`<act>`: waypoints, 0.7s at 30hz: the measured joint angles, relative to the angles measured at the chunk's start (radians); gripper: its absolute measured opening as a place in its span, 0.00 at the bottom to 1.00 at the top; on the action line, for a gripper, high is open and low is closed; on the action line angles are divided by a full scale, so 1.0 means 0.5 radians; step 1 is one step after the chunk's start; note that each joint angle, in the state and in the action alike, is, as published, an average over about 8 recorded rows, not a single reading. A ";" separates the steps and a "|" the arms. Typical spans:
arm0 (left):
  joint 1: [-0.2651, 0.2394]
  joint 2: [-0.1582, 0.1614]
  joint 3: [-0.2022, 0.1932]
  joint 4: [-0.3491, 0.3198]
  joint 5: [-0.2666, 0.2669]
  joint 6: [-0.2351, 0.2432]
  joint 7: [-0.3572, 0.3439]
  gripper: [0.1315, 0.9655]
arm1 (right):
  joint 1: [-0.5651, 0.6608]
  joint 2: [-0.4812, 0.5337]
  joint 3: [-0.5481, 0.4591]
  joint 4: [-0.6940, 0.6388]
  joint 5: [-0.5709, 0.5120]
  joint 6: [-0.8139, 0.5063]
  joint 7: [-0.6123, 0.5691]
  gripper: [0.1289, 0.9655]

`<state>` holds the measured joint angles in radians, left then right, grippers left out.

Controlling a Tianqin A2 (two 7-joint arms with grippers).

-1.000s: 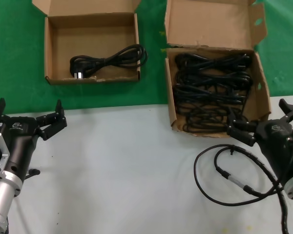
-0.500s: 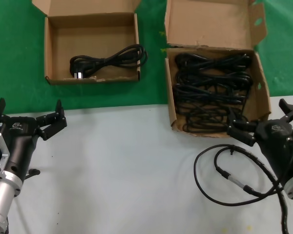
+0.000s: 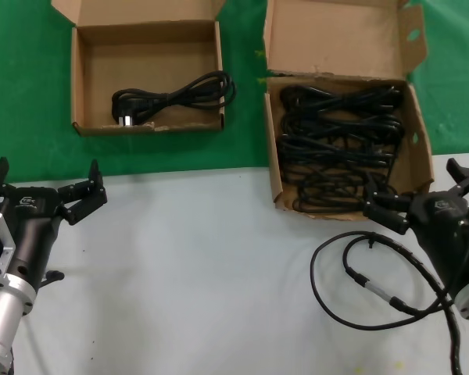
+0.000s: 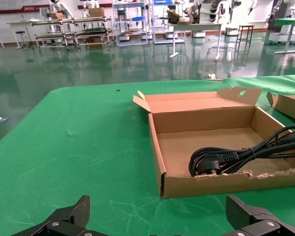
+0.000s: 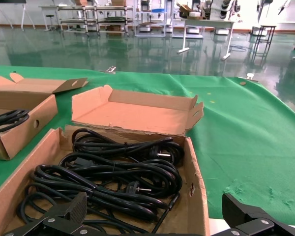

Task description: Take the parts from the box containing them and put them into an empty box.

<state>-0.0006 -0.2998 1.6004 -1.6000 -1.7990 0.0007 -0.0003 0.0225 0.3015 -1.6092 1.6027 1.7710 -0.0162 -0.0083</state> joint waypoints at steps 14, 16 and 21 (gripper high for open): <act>0.000 0.000 0.000 0.000 0.000 0.000 0.000 1.00 | 0.000 0.000 0.000 0.000 0.000 0.000 0.000 1.00; 0.000 0.000 0.000 0.000 0.000 0.000 0.000 1.00 | 0.000 0.000 0.000 0.000 0.000 0.000 0.000 1.00; 0.000 0.000 0.000 0.000 0.000 0.000 0.000 1.00 | 0.000 0.000 0.000 0.000 0.000 0.000 0.000 1.00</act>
<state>-0.0006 -0.2998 1.6004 -1.6000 -1.7990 0.0007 -0.0003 0.0225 0.3015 -1.6092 1.6027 1.7710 -0.0162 -0.0083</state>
